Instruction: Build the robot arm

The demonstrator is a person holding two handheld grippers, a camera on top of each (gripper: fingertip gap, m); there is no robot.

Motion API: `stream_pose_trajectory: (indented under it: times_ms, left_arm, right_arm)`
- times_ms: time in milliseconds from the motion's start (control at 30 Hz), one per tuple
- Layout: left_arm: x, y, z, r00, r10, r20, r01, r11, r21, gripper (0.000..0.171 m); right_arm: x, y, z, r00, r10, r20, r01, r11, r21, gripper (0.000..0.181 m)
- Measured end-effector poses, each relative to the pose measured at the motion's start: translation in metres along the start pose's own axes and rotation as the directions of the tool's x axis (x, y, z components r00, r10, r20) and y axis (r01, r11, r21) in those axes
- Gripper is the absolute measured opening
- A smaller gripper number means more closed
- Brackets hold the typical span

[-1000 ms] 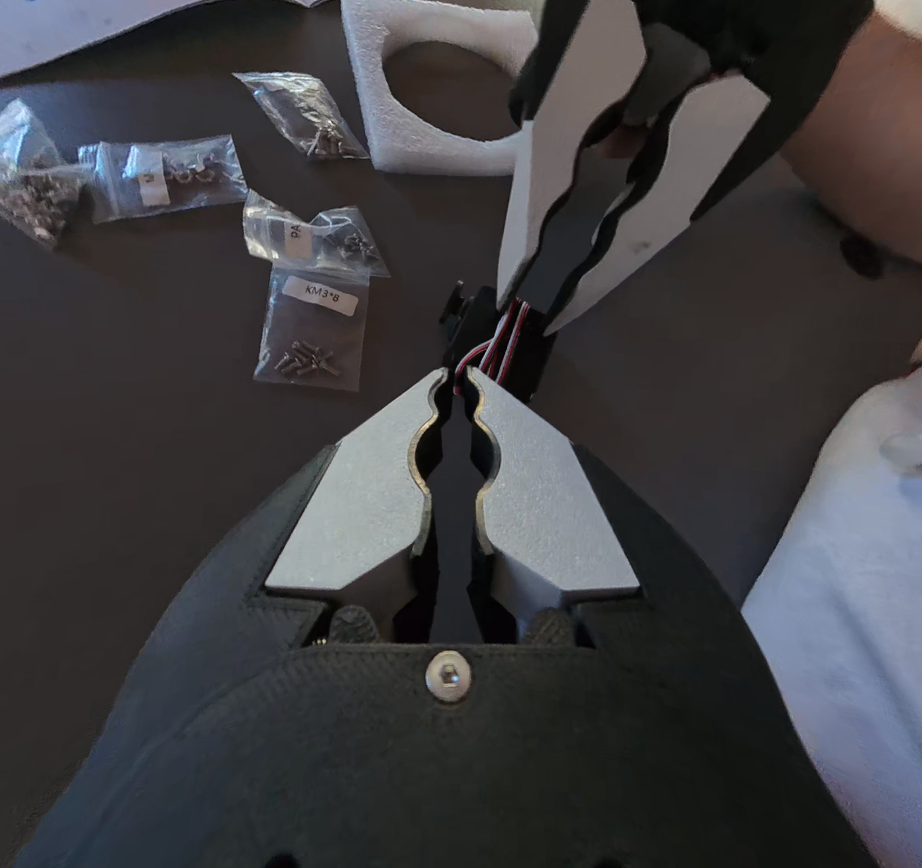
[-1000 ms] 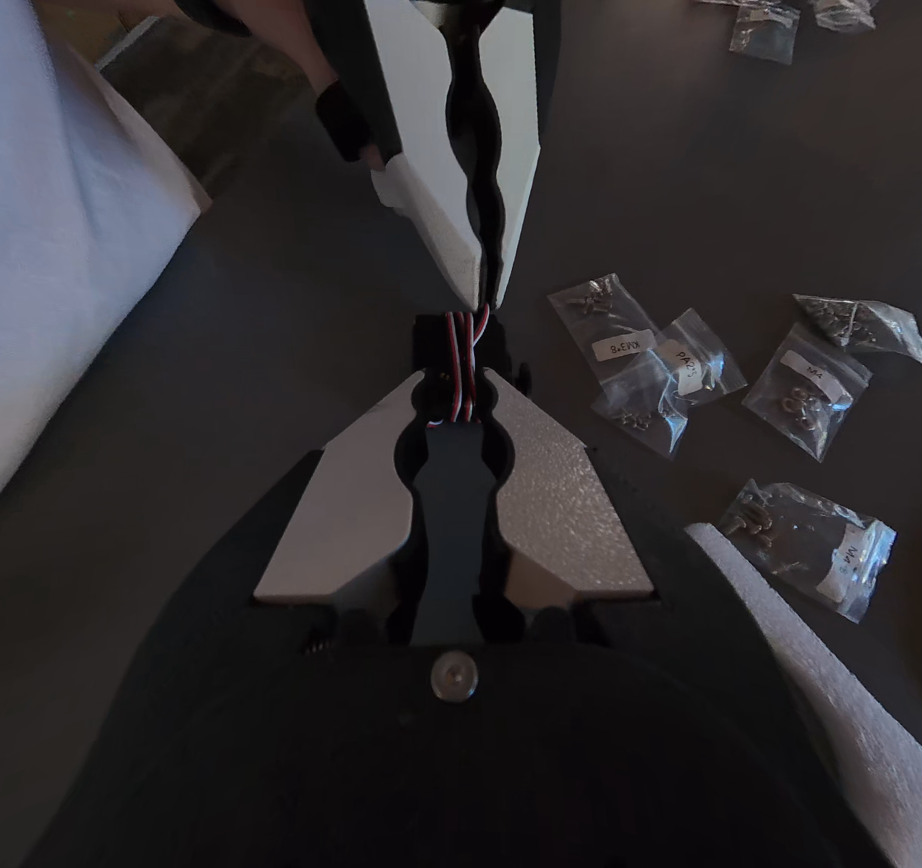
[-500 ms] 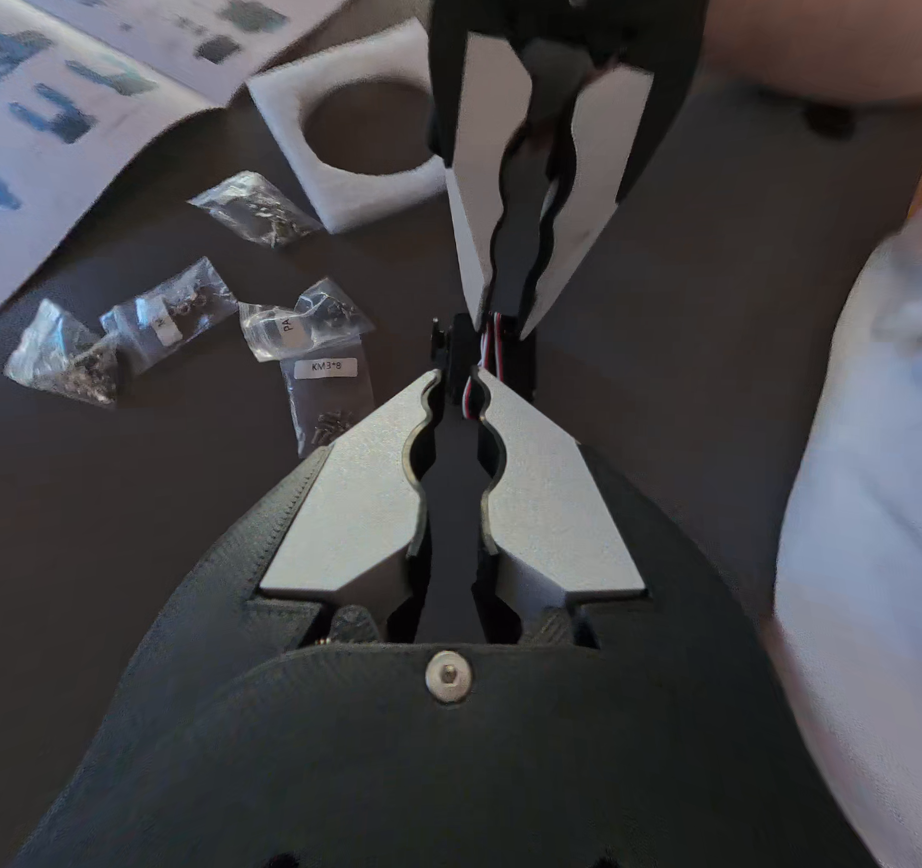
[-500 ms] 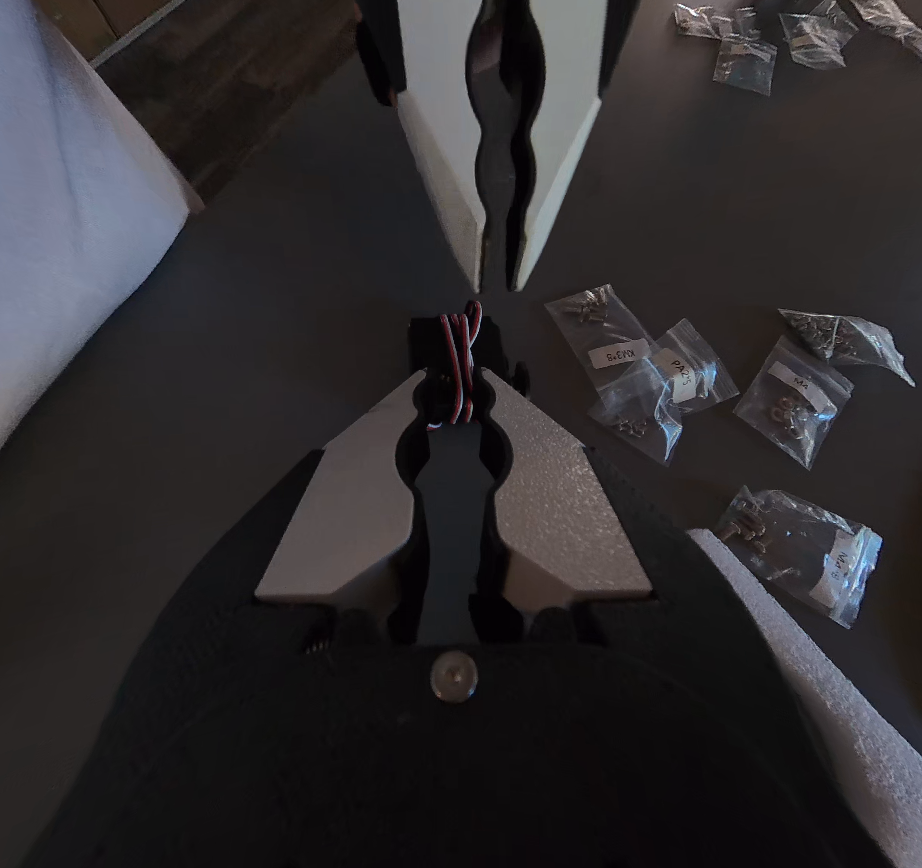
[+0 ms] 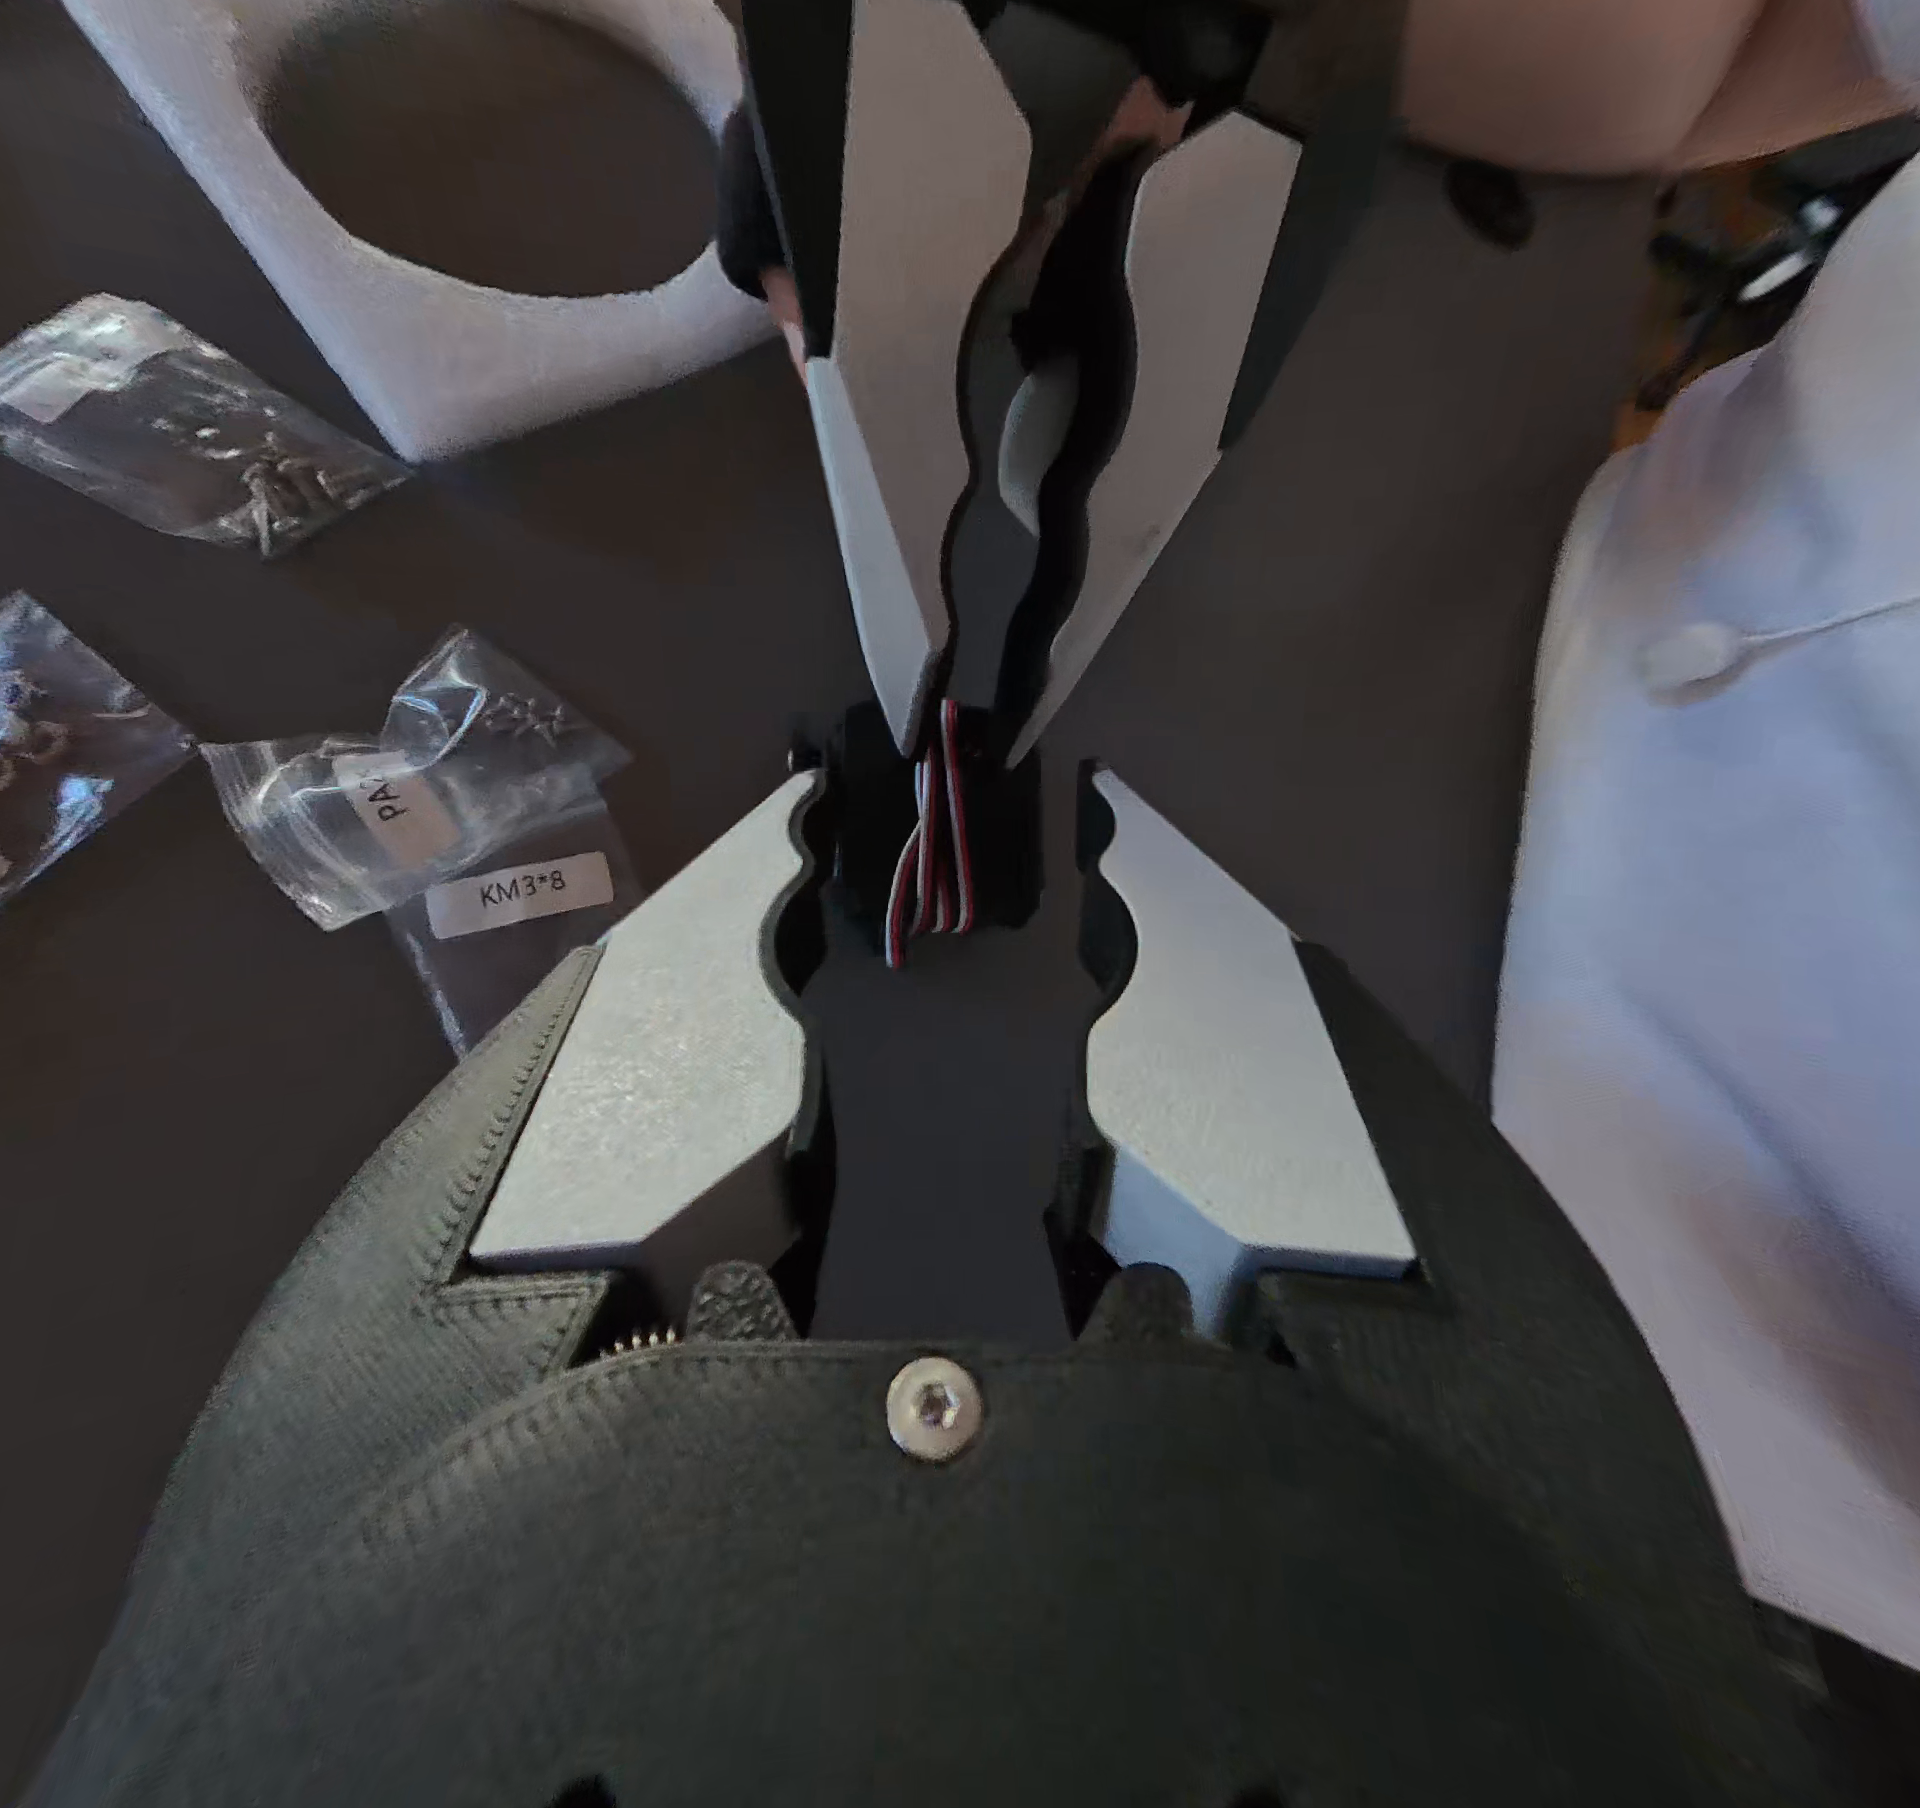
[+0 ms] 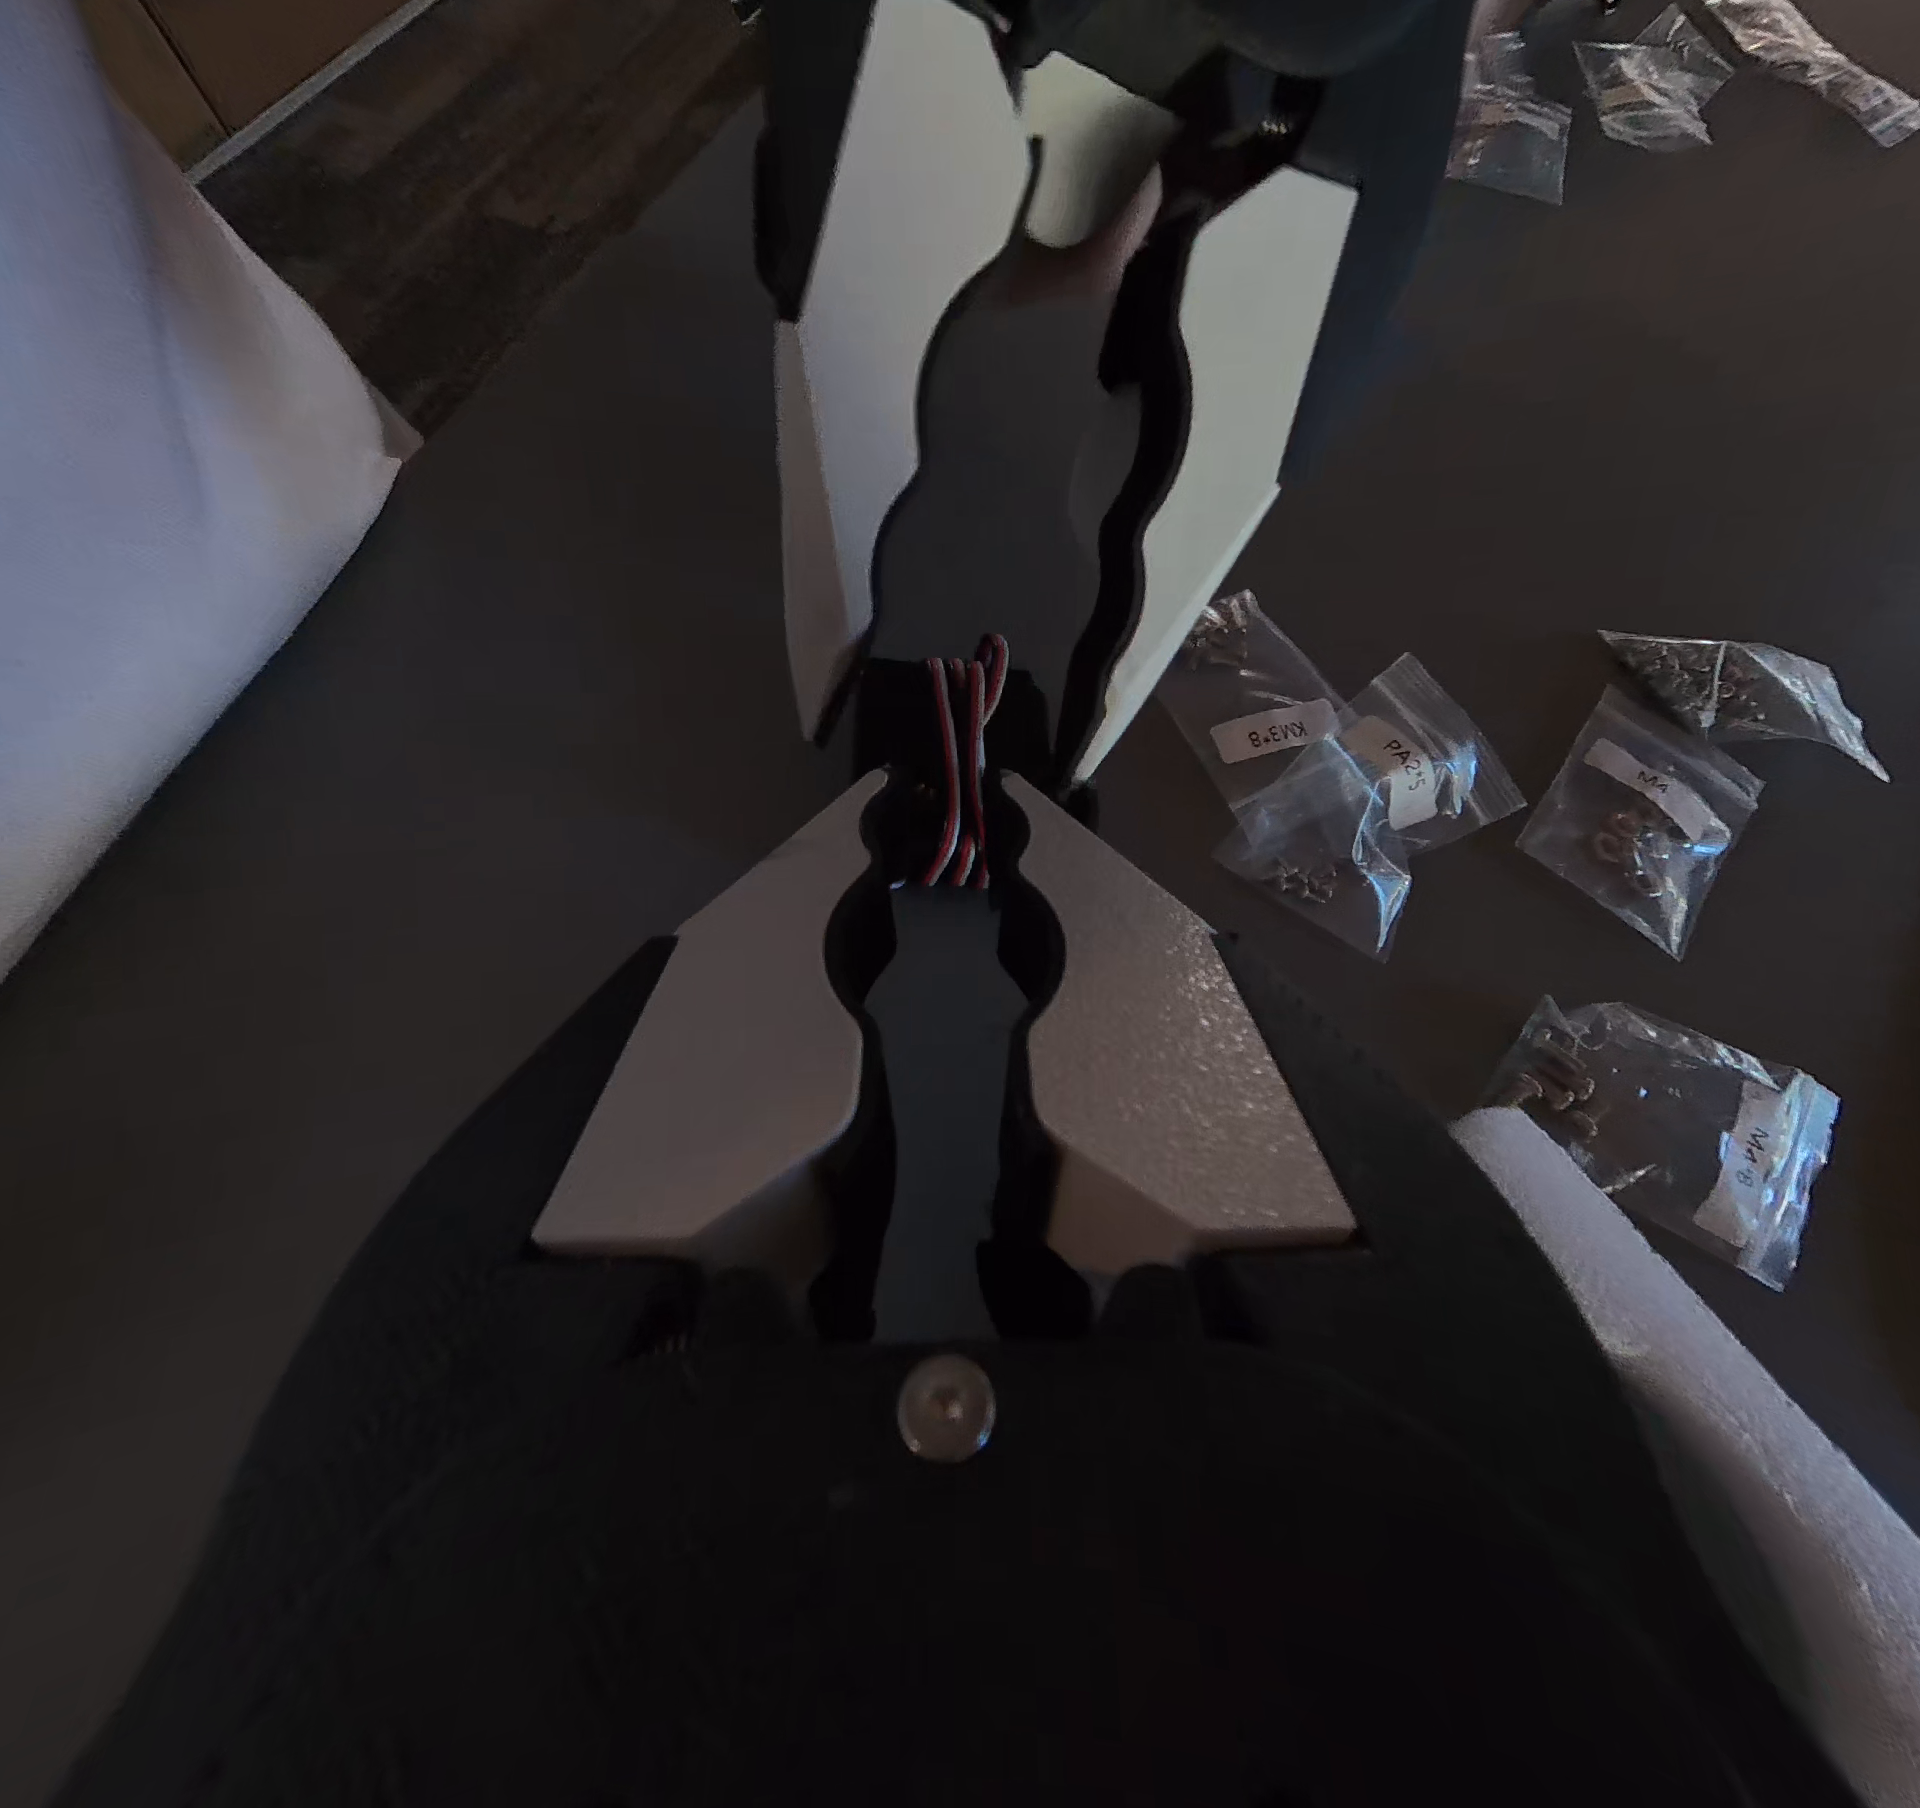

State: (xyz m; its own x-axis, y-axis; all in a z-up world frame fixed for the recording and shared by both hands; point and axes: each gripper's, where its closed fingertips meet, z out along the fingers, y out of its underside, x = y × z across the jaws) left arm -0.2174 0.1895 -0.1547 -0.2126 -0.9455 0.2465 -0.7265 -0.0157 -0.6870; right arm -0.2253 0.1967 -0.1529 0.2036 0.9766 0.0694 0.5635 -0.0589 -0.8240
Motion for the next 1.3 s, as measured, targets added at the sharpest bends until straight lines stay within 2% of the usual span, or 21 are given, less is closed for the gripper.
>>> stream_pose_trajectory:
  times_ms: [133, 233, 300, 367, 433, 867, 1300]
  left_arm:
    - [-0.003, 0.001, 0.0, 0.993, 0.053, 0.106, -0.054, 0.999, 0.006, 0.042]
    - [-0.008, 0.006, -0.004, 0.982, 0.08, 0.171, -0.078, 0.997, -0.018, 0.052]
    - [-0.006, 0.012, 0.0, 0.988, 0.057, 0.145, -0.053, 0.998, -0.027, 0.054]
    - [-0.007, 0.018, 0.006, 0.989, 0.062, 0.132, -0.057, 0.998, -0.04, 0.049]
    - [-0.006, 0.017, 0.008, 0.99, 0.077, 0.12, -0.074, 0.997, -0.029, 0.044]
    - [-0.006, 0.014, 0.009, 0.994, 0.089, 0.061, -0.09, 0.996, 0.028, 0.044]
    - [-0.007, 0.015, 0.01, 0.99, 0.096, 0.102, -0.099, 0.995, 0.023, 0.044]
  right_arm:
    - [0.0, 0.0, 0.0, 1.0, 0.012, 0.017, -0.012, 1.0, -0.006, 0.015]
    - [-0.002, 0.0, 0.0, 0.999, 0.031, 0.038, -0.03, 1.0, -0.005, 0.015]
    - [-0.004, 0.0, -0.001, 0.998, 0.04, 0.058, -0.04, 0.999, -0.008, 0.016]
    - [-0.005, 0.0, -0.001, 0.996, 0.046, 0.081, -0.044, 0.999, -0.017, 0.017]
    - [-0.005, 0.001, -0.002, 0.994, 0.042, 0.1, -0.04, 0.999, -0.027, 0.017]
    - [-0.005, 0.004, -0.005, 0.981, 0.077, 0.176, -0.068, 0.996, -0.054, 0.016]
    - [0.0, 0.002, 0.001, 0.998, 0.009, 0.066, -0.007, 0.999, -0.037, 0.018]
